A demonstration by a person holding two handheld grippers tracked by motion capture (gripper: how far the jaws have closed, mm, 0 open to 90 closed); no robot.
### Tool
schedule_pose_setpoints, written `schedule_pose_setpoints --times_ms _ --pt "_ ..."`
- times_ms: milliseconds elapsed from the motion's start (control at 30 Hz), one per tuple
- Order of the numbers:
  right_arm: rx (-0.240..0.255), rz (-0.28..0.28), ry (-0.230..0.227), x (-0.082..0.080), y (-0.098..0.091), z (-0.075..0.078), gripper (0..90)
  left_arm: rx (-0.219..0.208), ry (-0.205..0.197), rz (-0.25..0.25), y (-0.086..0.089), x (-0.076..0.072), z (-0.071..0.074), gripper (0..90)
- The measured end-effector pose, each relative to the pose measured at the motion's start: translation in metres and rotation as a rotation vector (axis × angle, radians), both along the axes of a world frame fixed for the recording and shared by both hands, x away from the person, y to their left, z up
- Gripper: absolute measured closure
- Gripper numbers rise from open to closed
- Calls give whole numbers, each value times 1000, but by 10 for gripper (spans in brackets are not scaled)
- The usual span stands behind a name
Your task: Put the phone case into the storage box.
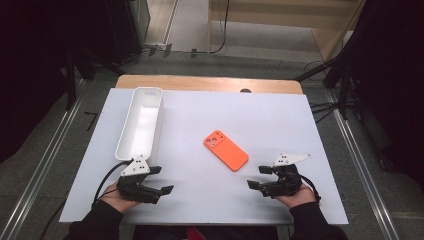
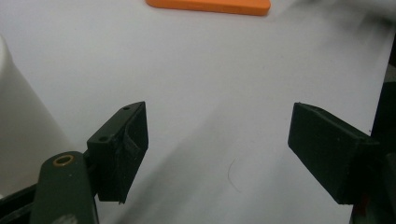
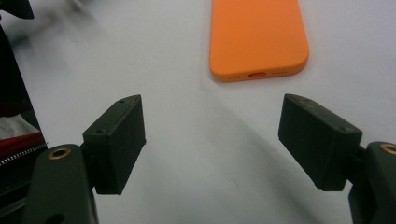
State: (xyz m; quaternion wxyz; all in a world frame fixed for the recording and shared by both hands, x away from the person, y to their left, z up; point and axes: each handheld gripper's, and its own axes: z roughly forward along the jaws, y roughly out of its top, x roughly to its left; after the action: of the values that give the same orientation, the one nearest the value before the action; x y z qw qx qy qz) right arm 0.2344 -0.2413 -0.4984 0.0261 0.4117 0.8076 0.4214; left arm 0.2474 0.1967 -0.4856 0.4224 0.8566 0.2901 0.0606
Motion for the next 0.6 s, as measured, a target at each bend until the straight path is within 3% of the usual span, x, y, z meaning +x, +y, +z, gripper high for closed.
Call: schedule_pose_setpoints --times_ms 333,600 --pt "-16 9 2 -2 0 -1 215 17 4 1 -3 1 0 200" --pt "-17 -9 3 -3 -3 0 215 30 45 -9 -3 3 1 200"
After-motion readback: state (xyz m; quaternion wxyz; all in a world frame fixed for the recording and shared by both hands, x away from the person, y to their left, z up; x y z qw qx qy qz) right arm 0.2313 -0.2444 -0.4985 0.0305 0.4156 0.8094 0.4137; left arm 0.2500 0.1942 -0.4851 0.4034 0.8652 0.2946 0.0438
